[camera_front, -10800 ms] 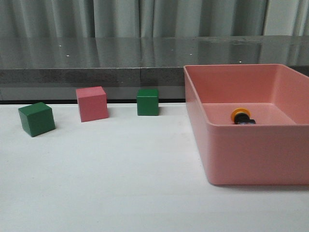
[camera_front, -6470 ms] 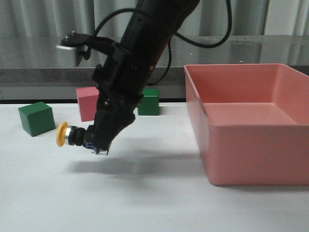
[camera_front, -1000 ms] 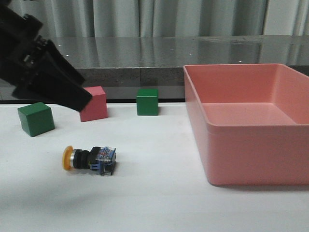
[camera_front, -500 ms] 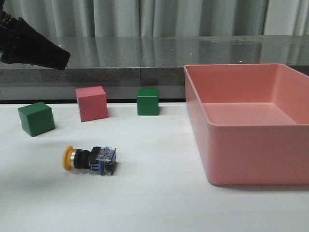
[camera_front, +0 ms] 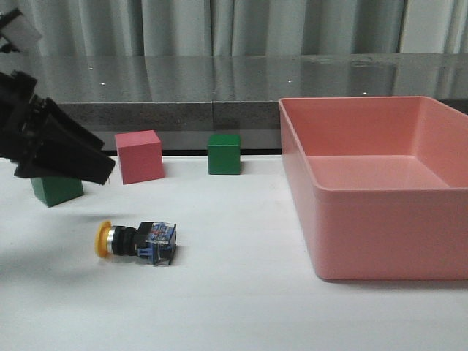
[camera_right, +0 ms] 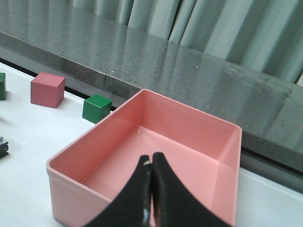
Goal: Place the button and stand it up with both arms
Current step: 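Move the left gripper down toward the lying button, then close the left gripper around the button's body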
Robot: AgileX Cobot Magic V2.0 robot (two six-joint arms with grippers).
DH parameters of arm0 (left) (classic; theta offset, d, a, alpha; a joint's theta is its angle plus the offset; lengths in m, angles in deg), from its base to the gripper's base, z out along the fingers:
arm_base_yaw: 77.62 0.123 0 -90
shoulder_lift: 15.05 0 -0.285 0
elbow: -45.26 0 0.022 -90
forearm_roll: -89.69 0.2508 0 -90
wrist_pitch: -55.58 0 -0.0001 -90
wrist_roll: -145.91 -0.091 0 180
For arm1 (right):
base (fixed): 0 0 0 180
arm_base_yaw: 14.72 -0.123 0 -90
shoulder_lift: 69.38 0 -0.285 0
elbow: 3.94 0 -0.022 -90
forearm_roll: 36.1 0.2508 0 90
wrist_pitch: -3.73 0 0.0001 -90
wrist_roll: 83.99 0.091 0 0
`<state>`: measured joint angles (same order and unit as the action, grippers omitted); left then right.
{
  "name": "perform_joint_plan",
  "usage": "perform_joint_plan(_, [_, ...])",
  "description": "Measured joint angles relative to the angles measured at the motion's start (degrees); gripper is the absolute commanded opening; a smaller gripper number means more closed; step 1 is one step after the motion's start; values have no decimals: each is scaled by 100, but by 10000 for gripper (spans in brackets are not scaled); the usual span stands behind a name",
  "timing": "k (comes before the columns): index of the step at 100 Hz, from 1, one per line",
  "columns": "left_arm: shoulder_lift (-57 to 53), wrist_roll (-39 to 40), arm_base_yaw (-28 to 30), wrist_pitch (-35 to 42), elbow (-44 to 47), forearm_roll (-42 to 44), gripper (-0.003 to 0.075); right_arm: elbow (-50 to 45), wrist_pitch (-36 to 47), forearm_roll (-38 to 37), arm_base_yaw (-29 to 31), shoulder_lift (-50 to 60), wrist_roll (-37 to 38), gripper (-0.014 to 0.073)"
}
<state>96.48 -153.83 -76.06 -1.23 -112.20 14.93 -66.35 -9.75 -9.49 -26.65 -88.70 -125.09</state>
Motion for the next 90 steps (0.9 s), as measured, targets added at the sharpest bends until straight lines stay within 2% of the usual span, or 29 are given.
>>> perform_joint_plan(24, [578,-391,0,-192,-8,253,621,0,0,0,0,0,0,-113])
perform_joint_plan(52, [692,-1082,-94,-192,-36,477,620,0,0,0,0,0,0,-113])
perform_joint_plan(90, [973,-1321,-654,385,-57,614,620,0,0,0,0,0,0,-113])
